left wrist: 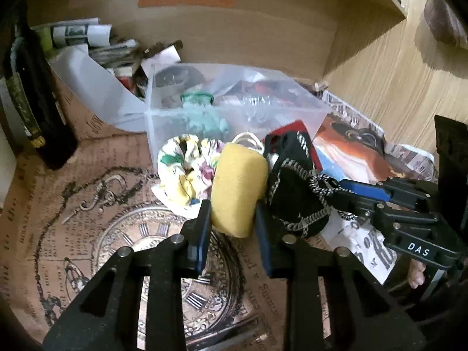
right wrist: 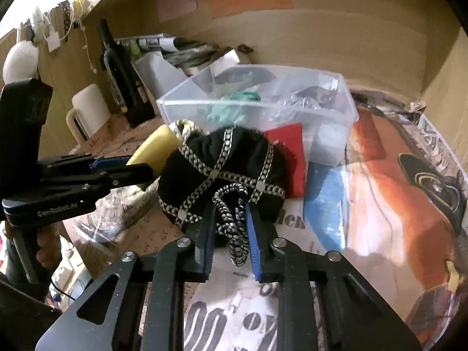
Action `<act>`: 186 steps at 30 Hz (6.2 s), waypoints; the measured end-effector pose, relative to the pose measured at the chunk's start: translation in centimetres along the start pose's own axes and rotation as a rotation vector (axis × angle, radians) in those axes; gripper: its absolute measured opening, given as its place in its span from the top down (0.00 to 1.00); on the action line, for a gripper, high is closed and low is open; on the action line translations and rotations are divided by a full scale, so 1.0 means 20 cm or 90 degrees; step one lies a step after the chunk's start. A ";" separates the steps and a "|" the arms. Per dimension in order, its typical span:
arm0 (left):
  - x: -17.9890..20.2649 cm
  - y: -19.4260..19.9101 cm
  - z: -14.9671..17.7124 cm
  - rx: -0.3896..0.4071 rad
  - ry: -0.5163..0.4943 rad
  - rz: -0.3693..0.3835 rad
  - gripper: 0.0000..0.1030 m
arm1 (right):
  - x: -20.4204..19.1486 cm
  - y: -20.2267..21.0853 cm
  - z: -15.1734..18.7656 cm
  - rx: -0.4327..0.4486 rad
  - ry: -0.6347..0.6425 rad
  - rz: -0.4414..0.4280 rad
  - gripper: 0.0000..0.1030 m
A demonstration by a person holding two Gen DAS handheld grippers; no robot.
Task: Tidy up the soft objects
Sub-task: 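Grasp the yellow sponge with the left tool while the right tool grasps the black-and-white cord, then lower the sponge into the clear box with the left tool while the right tool drops the cord in, then grasp the floral scrunchie with the left tool while the right tool grasps the black chain-patterned pouch, then carry the scrunchie into the box and open the left tool while the right tool releases the pouch there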
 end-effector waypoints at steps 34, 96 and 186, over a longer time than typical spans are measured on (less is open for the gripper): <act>-0.15 -0.03 -0.69 0.082 0.007 -0.061 0.72 | 0.15 0.02 -0.74 0.130 0.032 0.051 0.82; -0.16 -0.18 -0.18 -0.046 -0.027 -0.045 0.19 | 0.10 -0.17 -0.26 -0.010 -0.010 0.027 0.40; 0.02 -0.54 -0.80 -0.045 -0.052 -0.014 0.54 | 0.44 -0.28 -0.71 0.004 0.015 0.105 0.75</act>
Point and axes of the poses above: each gripper's, at about its wrist camera, not at the fingertips, and y roughly against the way its jaws point, x to its right, z to its underside, the point moved 8 cm from there along -y, roughly the way its jaws point, and after that the axes turned 9 degrees about -x, right-handed, at the moved point
